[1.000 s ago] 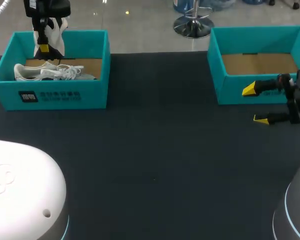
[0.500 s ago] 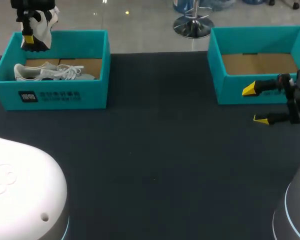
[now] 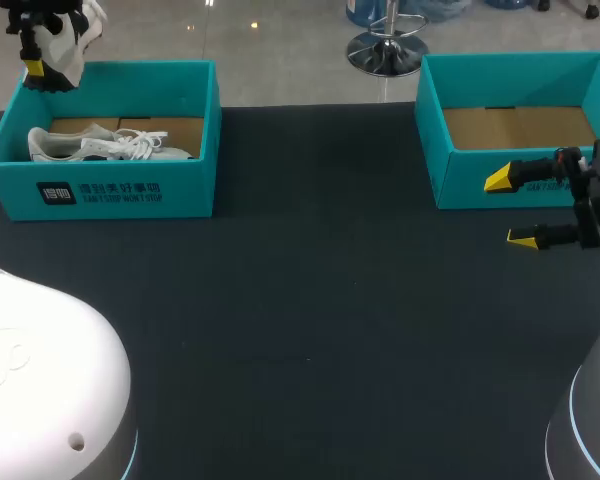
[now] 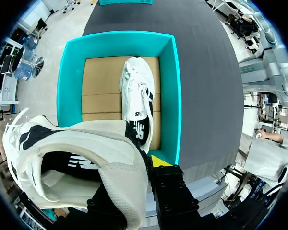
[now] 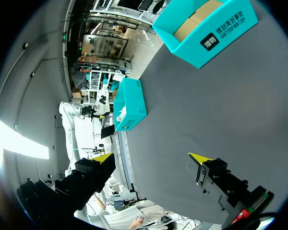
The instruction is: Take the shoe out of the shoebox, open the shoe tongue, remove and reinsert the insole, then place the shoe into the shoebox
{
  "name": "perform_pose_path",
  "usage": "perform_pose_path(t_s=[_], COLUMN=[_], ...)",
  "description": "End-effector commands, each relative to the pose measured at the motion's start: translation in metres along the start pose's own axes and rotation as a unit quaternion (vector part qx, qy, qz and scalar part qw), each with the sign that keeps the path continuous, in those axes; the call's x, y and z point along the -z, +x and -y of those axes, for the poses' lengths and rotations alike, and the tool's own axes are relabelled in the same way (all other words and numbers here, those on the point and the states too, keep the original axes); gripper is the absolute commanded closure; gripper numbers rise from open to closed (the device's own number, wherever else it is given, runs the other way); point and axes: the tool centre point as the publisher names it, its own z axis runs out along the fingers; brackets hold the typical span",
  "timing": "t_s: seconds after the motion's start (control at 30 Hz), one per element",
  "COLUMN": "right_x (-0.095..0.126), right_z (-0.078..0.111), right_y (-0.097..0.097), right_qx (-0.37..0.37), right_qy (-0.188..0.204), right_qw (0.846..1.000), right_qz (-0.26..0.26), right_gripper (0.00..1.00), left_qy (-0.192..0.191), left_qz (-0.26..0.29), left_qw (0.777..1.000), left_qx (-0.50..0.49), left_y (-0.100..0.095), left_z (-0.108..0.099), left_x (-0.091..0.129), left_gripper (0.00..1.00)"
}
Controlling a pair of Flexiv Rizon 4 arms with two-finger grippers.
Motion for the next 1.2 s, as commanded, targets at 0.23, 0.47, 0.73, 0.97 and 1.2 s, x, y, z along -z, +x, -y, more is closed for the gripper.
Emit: perform_pose_path(t_s=[0.23, 0.47, 0.73, 0.97, 1.2], right_x=[0.0, 0.0, 0.0, 0.0, 0.0], right_z=[0.001, 0.001, 0.001, 0.001, 0.001], right_y=[0.0, 0.0, 0.0, 0.0, 0.0], right_qx=[-0.001, -0.001, -0.001, -0.001, -0.001], right_qy=[-0.001, -0.001, -0.001, -0.001, -0.001], right_qw=[1.0, 1.0, 1.0, 1.0, 1.0], right_qz=[0.002, 0.002, 0.002, 0.002, 0.002], right_gripper=[0.0, 0.0, 0.0, 0.0, 0.0], left_qy=[0.001, 0.003, 0.003, -0.049, -0.152], left_qz=[-0.023, -0.027, -0.027, -0.007, 0.008], left_qw=[0.999, 1.0, 1.0, 0.971, 0.874], left_qx=[-0.021, -0.009, -0.009, -0.236, -0.461], left_y=[-0.032, -0.032, -0.032, -0.017, -0.021], left_z=[-0.018, -0.018, -0.018, -0.005, -0.009], left_x=[-0.019, -0.02, -0.02, -0.011, -0.012], left_gripper=[1.0, 1.0, 1.0, 1.0, 1.0])
